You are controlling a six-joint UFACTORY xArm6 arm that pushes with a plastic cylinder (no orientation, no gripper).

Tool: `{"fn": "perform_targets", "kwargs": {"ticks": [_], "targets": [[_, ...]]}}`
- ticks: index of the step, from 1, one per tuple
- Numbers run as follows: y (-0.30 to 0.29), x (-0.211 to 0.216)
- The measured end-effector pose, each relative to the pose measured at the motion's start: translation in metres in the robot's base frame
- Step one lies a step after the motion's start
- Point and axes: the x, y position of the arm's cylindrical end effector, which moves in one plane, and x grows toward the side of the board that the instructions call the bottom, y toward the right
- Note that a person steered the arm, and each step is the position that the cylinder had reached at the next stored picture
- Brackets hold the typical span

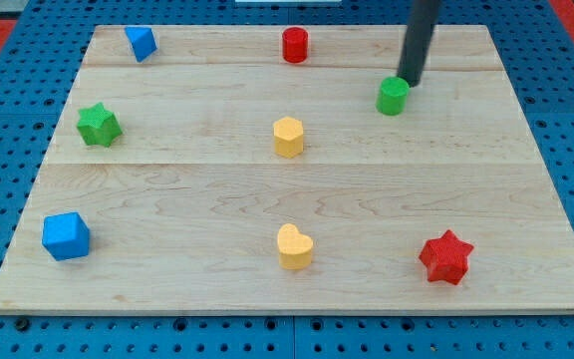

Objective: Move the green circle below the red circle

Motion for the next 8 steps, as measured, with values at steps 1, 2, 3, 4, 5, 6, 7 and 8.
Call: {"fn": "perform_targets", "kwargs": {"ticks": [1, 2, 3, 4, 5, 6, 7, 8], "targets": [[0.02, 0.026], [0.013, 0.036], [-0.018, 0.016], [-0.067, -0.006], [-0.085, -0.006], [-0.038, 0.002], [-0.047, 0.028], [-0.076, 0.027]]}}
